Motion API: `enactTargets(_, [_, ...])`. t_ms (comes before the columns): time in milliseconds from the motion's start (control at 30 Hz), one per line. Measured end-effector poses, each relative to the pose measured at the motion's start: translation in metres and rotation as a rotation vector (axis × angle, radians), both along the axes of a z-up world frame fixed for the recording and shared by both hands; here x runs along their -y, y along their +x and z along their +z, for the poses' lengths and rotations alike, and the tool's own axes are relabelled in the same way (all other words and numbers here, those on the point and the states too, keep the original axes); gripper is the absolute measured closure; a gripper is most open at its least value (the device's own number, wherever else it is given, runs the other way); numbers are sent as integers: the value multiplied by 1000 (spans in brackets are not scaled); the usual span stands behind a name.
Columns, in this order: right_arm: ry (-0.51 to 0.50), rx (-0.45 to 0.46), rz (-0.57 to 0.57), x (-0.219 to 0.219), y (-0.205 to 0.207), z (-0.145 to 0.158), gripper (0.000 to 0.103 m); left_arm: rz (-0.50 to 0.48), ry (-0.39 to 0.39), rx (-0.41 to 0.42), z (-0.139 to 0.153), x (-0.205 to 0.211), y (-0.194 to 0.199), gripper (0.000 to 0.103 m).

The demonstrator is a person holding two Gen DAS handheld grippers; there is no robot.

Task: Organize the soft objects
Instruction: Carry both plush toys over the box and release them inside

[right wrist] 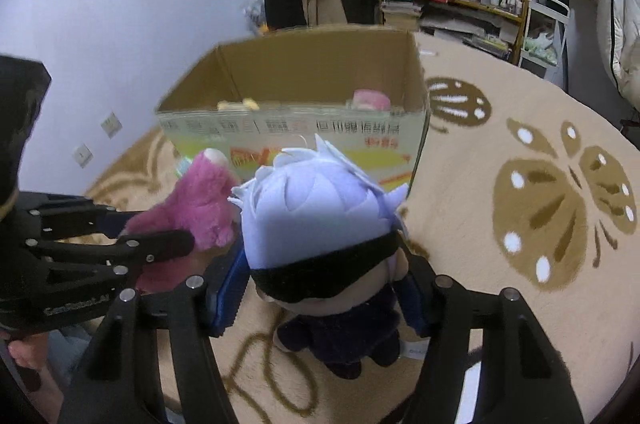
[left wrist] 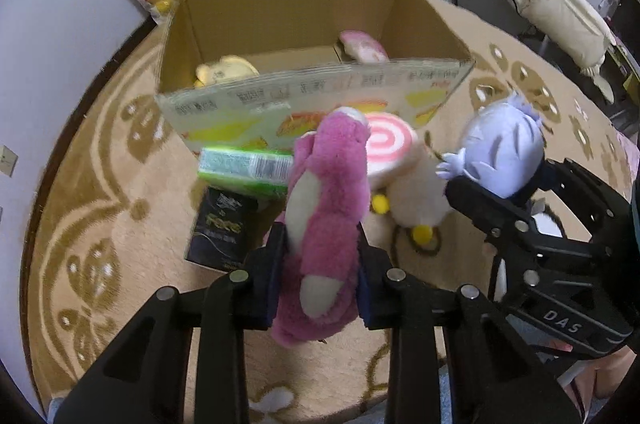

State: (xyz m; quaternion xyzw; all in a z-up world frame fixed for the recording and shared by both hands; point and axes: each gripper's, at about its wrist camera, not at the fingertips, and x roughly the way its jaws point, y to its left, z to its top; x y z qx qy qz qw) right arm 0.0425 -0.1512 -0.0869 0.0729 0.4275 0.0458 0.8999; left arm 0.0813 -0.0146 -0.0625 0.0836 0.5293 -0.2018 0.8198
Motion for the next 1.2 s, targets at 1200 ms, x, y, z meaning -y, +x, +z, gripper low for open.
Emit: enactTargets(1200, [56, 292, 7, 11, 45, 55, 35, 210, -113, 413, 79, -26, 50, 74])
